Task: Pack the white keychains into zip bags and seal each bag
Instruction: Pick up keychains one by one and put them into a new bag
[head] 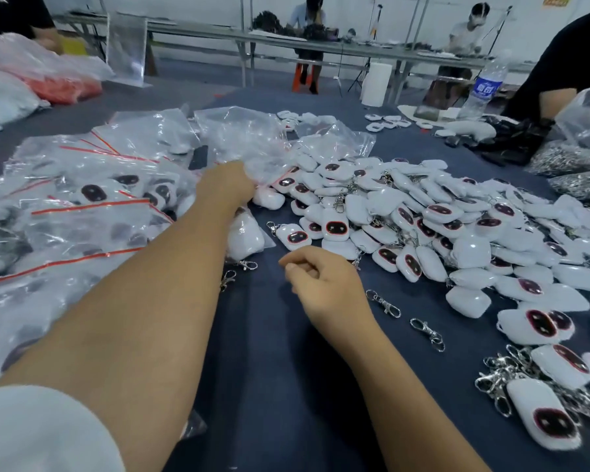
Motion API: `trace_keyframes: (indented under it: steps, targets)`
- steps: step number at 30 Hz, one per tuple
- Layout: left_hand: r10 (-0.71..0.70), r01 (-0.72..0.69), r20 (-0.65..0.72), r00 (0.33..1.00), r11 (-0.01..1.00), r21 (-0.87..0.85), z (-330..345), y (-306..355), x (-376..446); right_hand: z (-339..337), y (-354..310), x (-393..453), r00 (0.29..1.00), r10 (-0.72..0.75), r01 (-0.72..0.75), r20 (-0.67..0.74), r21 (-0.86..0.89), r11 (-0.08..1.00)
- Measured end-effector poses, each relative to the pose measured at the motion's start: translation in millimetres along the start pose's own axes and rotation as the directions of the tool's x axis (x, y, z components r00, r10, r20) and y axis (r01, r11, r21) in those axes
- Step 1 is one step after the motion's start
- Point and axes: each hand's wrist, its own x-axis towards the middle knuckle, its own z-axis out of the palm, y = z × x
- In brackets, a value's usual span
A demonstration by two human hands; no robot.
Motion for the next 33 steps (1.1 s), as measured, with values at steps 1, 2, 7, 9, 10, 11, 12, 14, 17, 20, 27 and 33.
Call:
trace_keyframes:
  steps: [1,2,7,9,10,11,12,14,17,20,27,33]
  targets:
    - [0.03,-0.03,-0.013,0.999,1.0,0.002,-2,1,-4,0,0,0,1.0,0.003,-0.003,-0.001,0.001,1.0]
    - [0.043,-0.044,-0.036,0.998,0.999,-0.023,-5,2,-8,0,-1,0,1.0,0.008,-0.008,-0.007,0.005,1.0]
    - [-0.035,-0.01,-0.233,0.972,0.983,-0.186,-29,22,-45,-2,-6,-3,0.998,0.046,-0.044,-0.039,0.056,0.997]
    - [-0.047,-0.049,-0.403,0.914,0.973,-0.224,-36,34,-67,-3,-10,-6,0.996,0.056,-0.049,-0.069,0.1,0.994]
    - [-0.032,-0.133,-0.485,0.874,0.944,-0.302,-37,39,-81,-4,-11,-8,0.993,0.064,-0.053,-0.095,0.116,0.992]
    - [-0.026,-0.235,-0.529,0.848,0.877,-0.42,-35,45,-97,-5,-12,-10,0.989,0.073,-0.058,-0.127,0.12,0.991]
    - [-0.017,-0.333,-0.53,0.848,0.762,-0.556,-31,51,-114,-8,-13,-12,0.984,0.083,-0.065,-0.16,0.118,0.991]
    - [-0.013,-0.378,-0.454,0.891,0.532,-0.757,-19,61,-151,-14,-14,-17,0.967,0.118,-0.088,-0.225,0.14,0.986]
    - [0.021,-0.248,-0.26,0.965,0.388,-0.888,5,62,-185,-28,-15,-26,0.928,0.208,-0.093,-0.309,0.349,0.932]
    - [0.125,-0.159,-0.116,0.985,0.425,-0.891,19,57,-206,-41,-16,-36,0.929,0.247,-0.051,-0.274,0.569,0.821]
    - [0.112,0.077,0.09,0.99,0.11,-0.991,3,43,-208,-48,-12,-46,0.86,0.248,-0.007,-0.445,0.477,0.879]
    - [-0.277,-0.191,-0.624,0.73,0.795,-0.576,-8,21,-196,-70,-9,-46,0.834,0.347,-0.045,-0.43,0.572,0.819]
